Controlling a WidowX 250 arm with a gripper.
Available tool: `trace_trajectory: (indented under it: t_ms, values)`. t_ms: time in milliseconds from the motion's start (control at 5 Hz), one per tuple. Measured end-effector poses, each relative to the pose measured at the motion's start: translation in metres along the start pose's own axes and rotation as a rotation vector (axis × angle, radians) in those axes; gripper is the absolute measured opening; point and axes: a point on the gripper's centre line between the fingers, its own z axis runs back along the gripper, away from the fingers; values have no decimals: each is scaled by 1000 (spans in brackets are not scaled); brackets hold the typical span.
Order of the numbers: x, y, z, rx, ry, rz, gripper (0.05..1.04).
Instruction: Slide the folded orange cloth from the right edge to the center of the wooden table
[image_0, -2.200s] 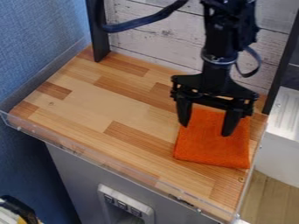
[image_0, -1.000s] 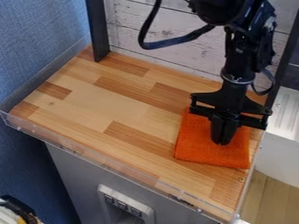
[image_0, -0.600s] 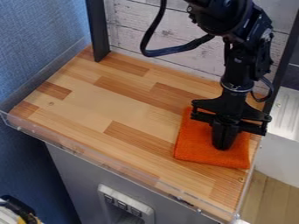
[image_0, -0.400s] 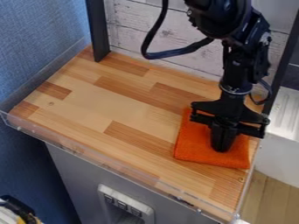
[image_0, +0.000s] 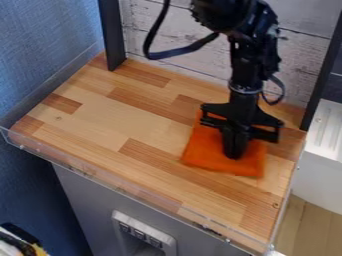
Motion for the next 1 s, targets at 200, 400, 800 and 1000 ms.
trace_trajectory:
  t_ms: [200, 400, 800, 1000]
  values:
    - [9, 18, 0, -2, -8, -26, 59]
    - [15, 29, 0, 0, -22, -49, 59]
    - [25, 54, 2, 20, -21, -64, 59]
    - [26, 59, 3, 22, -15, -79, 84]
